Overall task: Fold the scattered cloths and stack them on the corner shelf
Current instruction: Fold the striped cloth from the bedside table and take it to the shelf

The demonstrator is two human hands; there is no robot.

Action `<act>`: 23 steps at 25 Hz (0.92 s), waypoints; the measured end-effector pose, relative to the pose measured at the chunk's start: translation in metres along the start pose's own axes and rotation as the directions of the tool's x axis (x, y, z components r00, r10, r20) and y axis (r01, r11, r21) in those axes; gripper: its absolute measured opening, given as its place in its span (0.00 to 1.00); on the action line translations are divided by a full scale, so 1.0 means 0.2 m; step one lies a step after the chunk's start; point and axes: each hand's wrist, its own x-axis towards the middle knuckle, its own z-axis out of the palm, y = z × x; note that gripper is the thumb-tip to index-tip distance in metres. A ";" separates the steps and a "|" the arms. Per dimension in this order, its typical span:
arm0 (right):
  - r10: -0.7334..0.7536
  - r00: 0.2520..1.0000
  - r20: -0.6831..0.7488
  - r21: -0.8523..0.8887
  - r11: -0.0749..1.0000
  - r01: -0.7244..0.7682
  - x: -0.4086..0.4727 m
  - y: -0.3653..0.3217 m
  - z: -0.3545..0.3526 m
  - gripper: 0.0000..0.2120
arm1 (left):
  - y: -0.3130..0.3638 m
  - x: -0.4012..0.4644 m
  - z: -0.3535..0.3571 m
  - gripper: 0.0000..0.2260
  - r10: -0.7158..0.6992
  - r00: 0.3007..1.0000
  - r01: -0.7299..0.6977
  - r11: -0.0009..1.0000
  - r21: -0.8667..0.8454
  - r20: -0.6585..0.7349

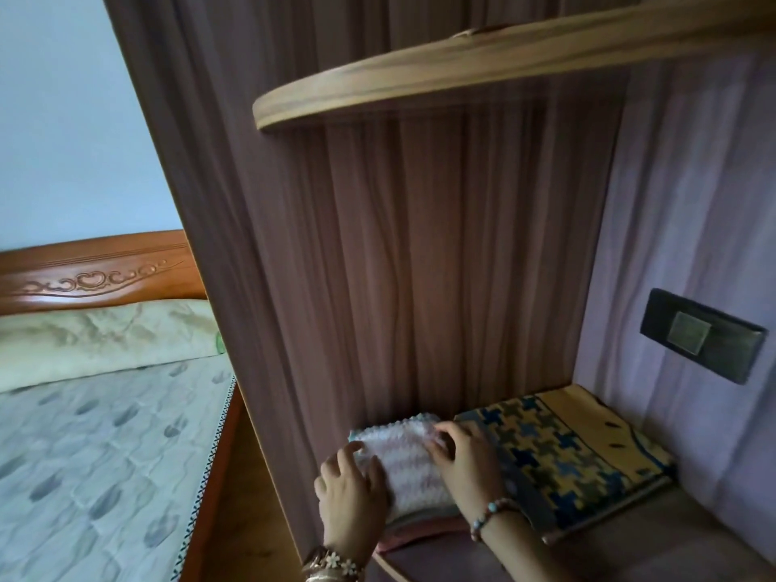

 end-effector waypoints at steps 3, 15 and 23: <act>0.169 0.975 0.144 -0.125 0.981 -0.152 0.02 0.00 -0.02 0.26 | -0.02 0.03 0.01 0.25 -0.151 0.975 0.188 0.952 -0.243 0.163; 0.440 0.707 0.553 0.325 0.668 -0.670 0.11 0.10 -0.01 0.61 | -0.06 0.12 -0.10 0.27 -0.028 0.802 0.538 0.468 -0.701 0.597; 0.377 0.702 0.604 0.604 0.359 -0.712 0.18 0.11 -0.32 0.40 | 0.20 0.16 -0.02 0.25 0.174 0.652 0.626 0.426 -0.653 0.738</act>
